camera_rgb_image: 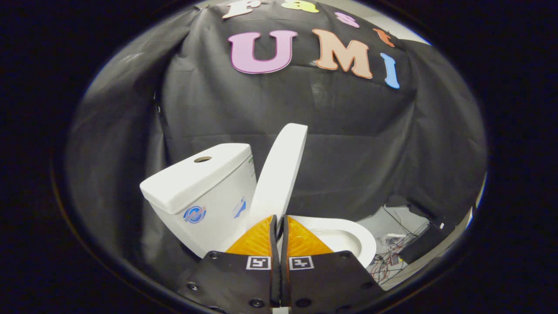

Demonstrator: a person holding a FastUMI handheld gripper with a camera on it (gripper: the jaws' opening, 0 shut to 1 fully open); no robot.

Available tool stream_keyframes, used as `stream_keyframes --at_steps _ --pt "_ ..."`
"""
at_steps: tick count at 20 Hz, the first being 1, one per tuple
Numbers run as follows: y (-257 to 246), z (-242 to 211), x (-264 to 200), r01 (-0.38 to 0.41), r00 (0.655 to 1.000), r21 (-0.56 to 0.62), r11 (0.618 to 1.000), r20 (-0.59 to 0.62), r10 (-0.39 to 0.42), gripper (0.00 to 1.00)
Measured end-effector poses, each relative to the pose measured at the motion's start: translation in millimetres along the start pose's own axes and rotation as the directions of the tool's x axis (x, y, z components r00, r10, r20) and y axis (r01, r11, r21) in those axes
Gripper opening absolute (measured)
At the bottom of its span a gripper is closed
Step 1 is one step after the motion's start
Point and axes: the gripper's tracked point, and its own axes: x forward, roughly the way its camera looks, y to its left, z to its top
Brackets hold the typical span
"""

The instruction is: Open the toilet lid.

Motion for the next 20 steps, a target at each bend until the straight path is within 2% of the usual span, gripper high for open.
stream_keyframes --at_steps 3,8,11,14,15,16,18,19,20 --pt "18.1 6.2 2.6 0.004 1.0 0.0 1.0 0.02 -0.004 0.01" --pt "55.1 11.5 5.1 0.028 0.998 -0.092 0.995 0.057 -0.023 0.01" --pt "73.1 19.8 11.2 0.036 0.992 -0.119 0.992 0.126 -0.02 0.01" --pt "99.5 17.6 15.4 0.057 0.987 -0.269 0.961 0.162 -0.013 0.01" --pt "103.8 17.7 12.4 0.08 0.982 -0.312 0.947 0.185 -0.022 0.05" --pt "105.5 17.6 13.6 0.109 0.979 -0.338 0.935 0.199 -0.042 0.09" --pt "107.6 19.3 13.5 0.136 0.972 -0.346 0.928 0.229 -0.057 0.09" --pt "117.1 15.2 17.6 0.09 0.976 -0.33 0.94 0.217 -0.017 0.09" --pt "123.5 11.3 17.6 0.05 0.977 -0.299 0.953 0.214 0.016 0.17"
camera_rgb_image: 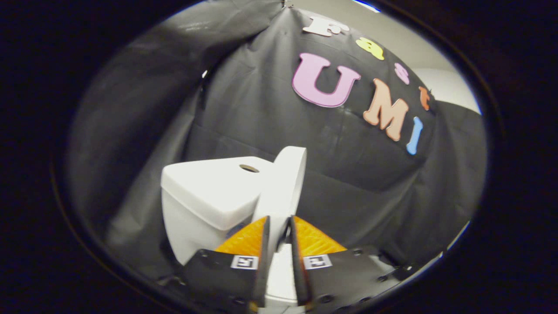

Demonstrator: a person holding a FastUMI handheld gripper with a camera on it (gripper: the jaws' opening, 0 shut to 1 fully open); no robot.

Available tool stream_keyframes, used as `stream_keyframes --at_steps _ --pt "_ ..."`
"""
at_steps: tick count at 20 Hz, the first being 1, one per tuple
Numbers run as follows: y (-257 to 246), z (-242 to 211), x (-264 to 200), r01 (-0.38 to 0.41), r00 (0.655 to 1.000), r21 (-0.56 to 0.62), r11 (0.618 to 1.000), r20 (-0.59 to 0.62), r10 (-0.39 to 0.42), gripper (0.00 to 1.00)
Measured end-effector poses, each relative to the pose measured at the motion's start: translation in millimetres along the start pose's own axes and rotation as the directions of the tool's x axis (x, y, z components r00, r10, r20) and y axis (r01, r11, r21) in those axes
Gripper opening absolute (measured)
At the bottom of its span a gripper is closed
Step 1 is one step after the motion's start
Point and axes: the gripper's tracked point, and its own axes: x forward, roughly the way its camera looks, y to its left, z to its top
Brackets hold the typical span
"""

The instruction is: Open the toilet lid.

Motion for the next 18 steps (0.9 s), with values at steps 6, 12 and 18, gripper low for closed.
stream_keyframes --at_steps 6,12,18 --pt "-0.3 5.9 5.9 -0.124 0.992 0.288 0.949 0.058 0.112 0.66" --pt "-20.8 7.0 2.9 -0.162 0.987 0.301 0.94 0.059 0.152 0.98" --pt "-59.5 -1.0 -0.8 -0.161 0.986 0.311 0.937 0.015 0.165 0.98"
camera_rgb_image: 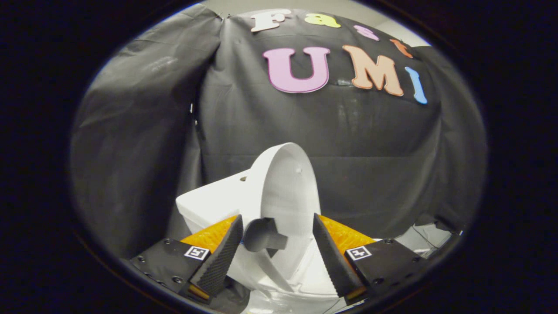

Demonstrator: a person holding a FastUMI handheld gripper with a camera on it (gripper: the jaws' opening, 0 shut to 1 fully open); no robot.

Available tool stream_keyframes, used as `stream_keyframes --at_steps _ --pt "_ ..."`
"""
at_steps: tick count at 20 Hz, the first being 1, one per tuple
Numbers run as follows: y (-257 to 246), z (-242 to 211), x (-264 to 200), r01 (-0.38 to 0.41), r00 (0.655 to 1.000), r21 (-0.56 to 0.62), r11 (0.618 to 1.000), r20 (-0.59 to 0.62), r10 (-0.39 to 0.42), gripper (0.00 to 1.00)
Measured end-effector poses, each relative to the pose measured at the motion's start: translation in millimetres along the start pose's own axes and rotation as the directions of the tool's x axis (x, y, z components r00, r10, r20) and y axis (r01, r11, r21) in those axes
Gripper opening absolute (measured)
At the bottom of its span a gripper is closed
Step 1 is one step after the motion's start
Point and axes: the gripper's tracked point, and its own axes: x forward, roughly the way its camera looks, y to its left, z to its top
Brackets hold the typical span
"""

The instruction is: Open the toilet lid.

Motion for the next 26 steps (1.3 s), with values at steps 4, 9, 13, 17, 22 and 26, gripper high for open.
stream_keyframes --at_steps 4,9,13,17,22,26 --pt "13.3 -0.2 -13.7 -0.147 0.989 -0.012 0.989 -0.031 0.147 0.99" --pt "4.2 34.3 -40.4 -0.216 0.974 -0.095 0.972 0.054 0.222 0.99" --pt "-6.4 43.5 -54.6 -0.242 0.966 -0.113 0.964 0.061 0.25 0.99" --pt "-30.6 49.4 -68.4 -0.247 0.965 -0.097 0.964 0.07 0.254 0.99" --pt "-67.5 60.7 -88.0 -0.26 0.959 -0.034 0.965 0.106 0.263 0.99" --pt "-98.1 56.4 -113.6 -0.278 0.951 -0.111 0.954 0.106 0.29 0.99"
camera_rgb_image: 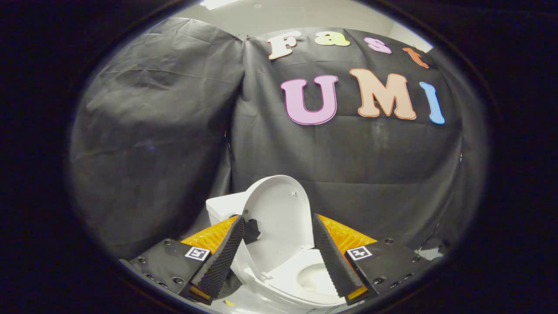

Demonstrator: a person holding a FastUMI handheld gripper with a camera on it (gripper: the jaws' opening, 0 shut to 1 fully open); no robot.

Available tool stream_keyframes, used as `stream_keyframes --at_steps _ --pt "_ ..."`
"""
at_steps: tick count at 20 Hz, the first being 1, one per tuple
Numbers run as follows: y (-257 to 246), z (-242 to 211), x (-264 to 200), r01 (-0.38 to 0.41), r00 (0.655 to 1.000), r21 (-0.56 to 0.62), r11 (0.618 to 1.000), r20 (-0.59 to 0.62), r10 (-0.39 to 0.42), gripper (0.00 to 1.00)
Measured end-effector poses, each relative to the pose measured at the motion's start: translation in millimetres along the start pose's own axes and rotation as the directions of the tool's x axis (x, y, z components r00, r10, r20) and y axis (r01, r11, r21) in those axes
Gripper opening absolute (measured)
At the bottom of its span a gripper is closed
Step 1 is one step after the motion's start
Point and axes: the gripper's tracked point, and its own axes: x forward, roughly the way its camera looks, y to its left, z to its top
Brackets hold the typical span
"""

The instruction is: Open the toilet lid.

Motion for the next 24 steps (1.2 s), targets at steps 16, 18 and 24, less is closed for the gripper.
stream_keyframes --at_steps 16,18,24 --pt "-113.1 -20.2 -70.9 0.15 0.989 0.055 0.987 -0.001 -0.15 0.99" --pt "-115.0 -22.0 -73.9 0.147 0.989 0.055 0.988 -0.002 -0.147 0.99" --pt "-116.8 -27.2 -77.5 0.135 0.991 0.044 0.99 -0.016 -0.135 0.99"
